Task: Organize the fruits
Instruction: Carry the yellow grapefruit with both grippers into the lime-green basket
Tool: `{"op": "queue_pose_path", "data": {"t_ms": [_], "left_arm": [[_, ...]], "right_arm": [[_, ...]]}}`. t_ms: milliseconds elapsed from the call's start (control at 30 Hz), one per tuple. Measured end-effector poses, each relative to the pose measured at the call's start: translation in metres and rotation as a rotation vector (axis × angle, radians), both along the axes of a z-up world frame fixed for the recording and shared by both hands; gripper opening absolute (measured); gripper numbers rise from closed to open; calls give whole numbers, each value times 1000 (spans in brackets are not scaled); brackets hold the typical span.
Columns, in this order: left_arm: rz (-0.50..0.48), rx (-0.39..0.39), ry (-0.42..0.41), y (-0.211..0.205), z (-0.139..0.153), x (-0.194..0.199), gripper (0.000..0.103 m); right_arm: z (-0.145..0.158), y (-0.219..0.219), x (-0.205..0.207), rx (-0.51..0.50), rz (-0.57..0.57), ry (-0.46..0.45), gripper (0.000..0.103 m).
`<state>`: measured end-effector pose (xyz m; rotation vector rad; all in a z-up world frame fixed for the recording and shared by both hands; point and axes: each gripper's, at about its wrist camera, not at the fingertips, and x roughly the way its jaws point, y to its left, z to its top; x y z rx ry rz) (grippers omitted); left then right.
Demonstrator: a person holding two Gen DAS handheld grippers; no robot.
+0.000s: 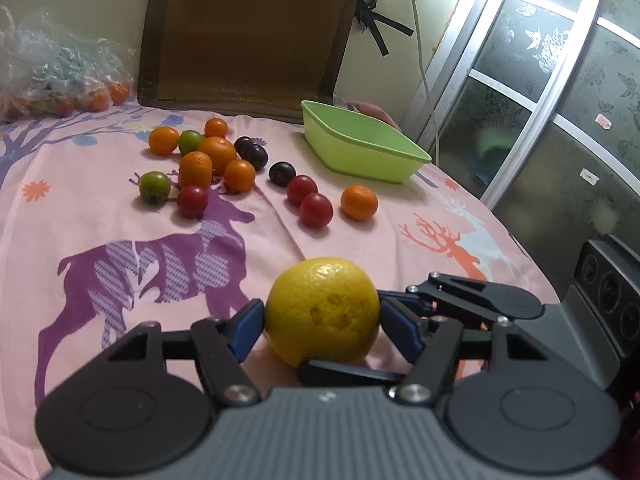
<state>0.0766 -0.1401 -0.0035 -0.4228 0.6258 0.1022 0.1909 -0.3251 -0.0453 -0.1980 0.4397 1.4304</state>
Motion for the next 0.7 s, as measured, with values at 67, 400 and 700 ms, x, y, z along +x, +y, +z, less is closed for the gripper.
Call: {"op": "queue_pose_path", "data": {"t_ms": [67, 400, 700], "left_arm": [[-18, 29, -18, -3, 8, 10, 65], [-144, 72, -213, -13, 70, 165, 65], [-100, -10, -106, -9, 33, 275, 68]], "right_arm": [[2, -3, 4, 9, -15, 7, 64], [57, -33, 99, 196, -302, -96, 64], [40, -22, 205, 103, -433, -75, 64]]}}
